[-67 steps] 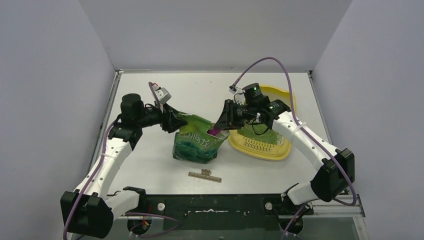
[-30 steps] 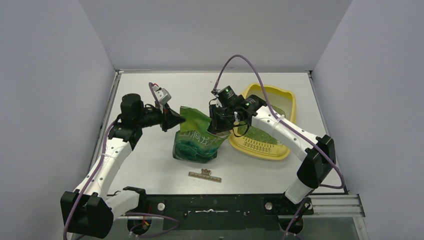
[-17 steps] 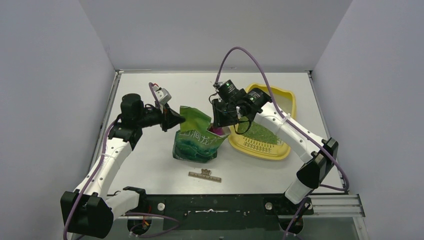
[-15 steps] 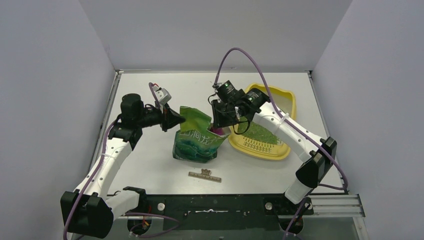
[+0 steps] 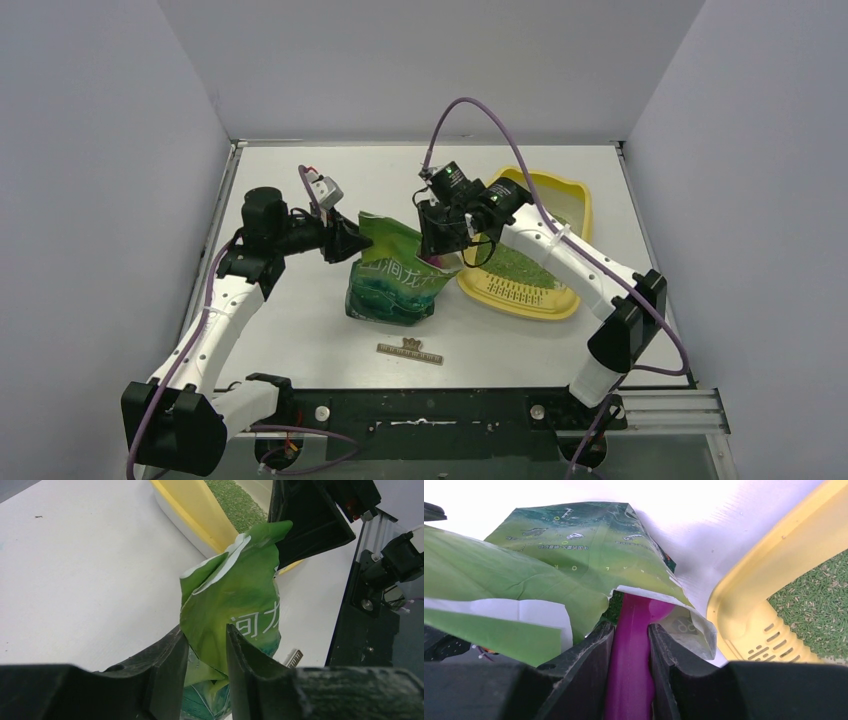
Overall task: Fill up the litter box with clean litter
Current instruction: 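Scoop the cat litter from the cat litter bag.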
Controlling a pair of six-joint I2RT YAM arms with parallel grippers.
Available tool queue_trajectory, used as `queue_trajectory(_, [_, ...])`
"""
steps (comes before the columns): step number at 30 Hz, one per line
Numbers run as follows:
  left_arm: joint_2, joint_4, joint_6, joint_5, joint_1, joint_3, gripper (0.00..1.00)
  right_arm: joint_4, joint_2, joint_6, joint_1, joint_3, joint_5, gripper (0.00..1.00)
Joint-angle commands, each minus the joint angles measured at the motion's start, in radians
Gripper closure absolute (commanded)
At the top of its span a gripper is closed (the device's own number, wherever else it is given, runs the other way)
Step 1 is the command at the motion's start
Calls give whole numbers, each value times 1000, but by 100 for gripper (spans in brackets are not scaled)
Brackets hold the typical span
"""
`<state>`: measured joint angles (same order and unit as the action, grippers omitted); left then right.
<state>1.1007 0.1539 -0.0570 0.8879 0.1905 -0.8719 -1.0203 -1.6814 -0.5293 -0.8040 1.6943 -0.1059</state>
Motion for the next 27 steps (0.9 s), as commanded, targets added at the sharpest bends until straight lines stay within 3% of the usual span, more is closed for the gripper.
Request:
queue_trajectory(1, [1, -38, 3, 6, 1, -3, 65, 69, 4, 7, 7, -36, -180, 100])
queue_trajectory(2, [3, -39, 4, 4, 1, -3, 57, 96, 16, 4, 11, -30, -211, 100])
queue_trajectory(5, [7, -41, 7, 1, 2, -1, 44, 118, 38, -4, 15, -14, -275, 100])
queue_trajectory(14, [21, -35, 9, -4, 2, -5, 38, 128, 67, -9, 14, -52, -353, 100])
queue_trajectory(17, [26, -24, 5, 4, 2, -9, 45, 141, 76, -16, 15, -59, -333, 100])
queue_trajectory(20, [33, -25, 7, 16, 2, -13, 49, 62, 40, -5, 14, -38, -208, 100])
queue_trajectory(27, [60, -1, 9, 64, 2, -33, 81, -111, -38, 24, -26, 26, 16, 100])
